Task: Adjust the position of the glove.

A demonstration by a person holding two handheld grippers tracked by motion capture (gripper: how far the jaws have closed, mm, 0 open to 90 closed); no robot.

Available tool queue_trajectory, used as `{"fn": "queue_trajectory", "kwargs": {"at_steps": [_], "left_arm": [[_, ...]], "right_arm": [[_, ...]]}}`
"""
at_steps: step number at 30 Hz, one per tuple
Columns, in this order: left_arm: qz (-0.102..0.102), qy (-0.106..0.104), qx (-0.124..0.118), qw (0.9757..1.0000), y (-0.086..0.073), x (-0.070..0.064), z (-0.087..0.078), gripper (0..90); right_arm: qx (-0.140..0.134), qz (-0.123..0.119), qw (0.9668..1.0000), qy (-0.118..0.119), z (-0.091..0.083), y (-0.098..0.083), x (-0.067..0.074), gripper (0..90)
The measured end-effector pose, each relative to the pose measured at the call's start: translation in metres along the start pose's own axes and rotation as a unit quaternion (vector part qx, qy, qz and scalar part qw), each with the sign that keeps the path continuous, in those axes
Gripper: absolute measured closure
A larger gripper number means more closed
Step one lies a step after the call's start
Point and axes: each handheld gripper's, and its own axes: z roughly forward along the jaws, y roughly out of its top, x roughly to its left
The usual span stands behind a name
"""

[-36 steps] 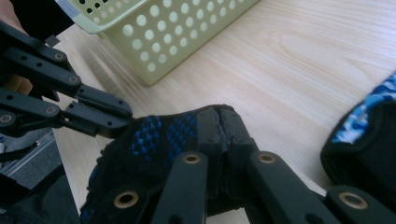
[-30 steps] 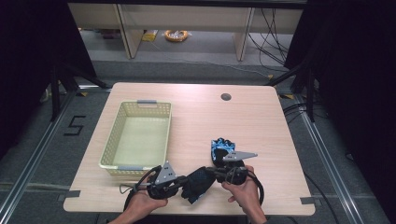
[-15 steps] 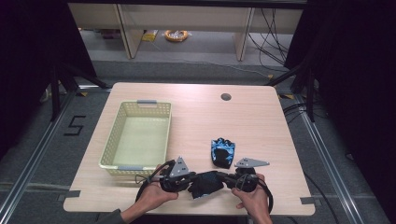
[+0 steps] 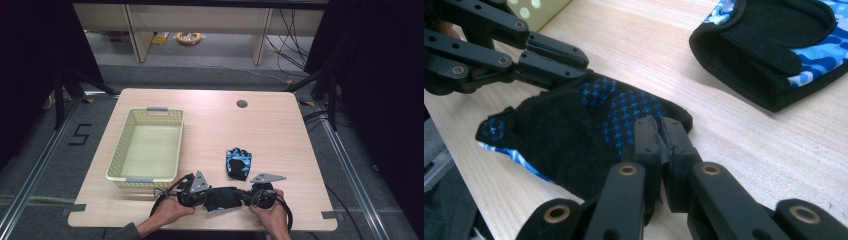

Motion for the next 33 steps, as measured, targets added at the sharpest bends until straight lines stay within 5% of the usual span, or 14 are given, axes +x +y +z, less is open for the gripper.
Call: {"fn": "queue_trajectory", "kwargs": {"at_steps": [3, 12, 22, 25, 28, 30, 33], "left_arm": [[0.006, 0.023, 0.004, 0.9997, -0.002, 0.0, 0.001, 81.7], [-0.015, 0.028, -0.007, 0.9995, -0.005, 0.001, 0.0, 74.4], [-0.025, 0.028, -0.064, 0.9973, 0.013, -0.002, -0.024, 63.0], [-0.04, 0.016, -0.065, 0.997, 0.013, -0.002, -0.036, 56.3], [-0.089, -0.017, -0.073, 0.9933, 0.009, -0.004, -0.046, 49.7], [-0.09, -0.022, -0.066, 0.9936, 0.004, -0.005, -0.052, 44.8], [-0.095, -0.029, -0.063, 0.993, -0.006, -0.006, -0.055, 42.4]], "right_arm": [[0.006, -0.006, 1.0, -0.002, 0.001, 0.0, 0.001, 83.9], [0.018, -0.006, 0.9997, -0.017, 0.0, 0.001, 0.003, 76.4], [-0.008, 0.007, 0.9991, -0.041, -0.004, 0.005, 0.003, 53.1], [-0.029, 0.002, 0.9981, -0.053, -0.008, 0.008, 0.001, 49.6], [-0.043, 0.0, 0.9974, -0.058, -0.013, 0.01, -0.001, 49.6], [-0.053, -0.011, 0.9954, -0.08, -0.016, 0.015, -0.005, 49.6], [-0.053, -0.008, 0.9956, -0.076, -0.017, 0.019, -0.006, 49.6]]}}
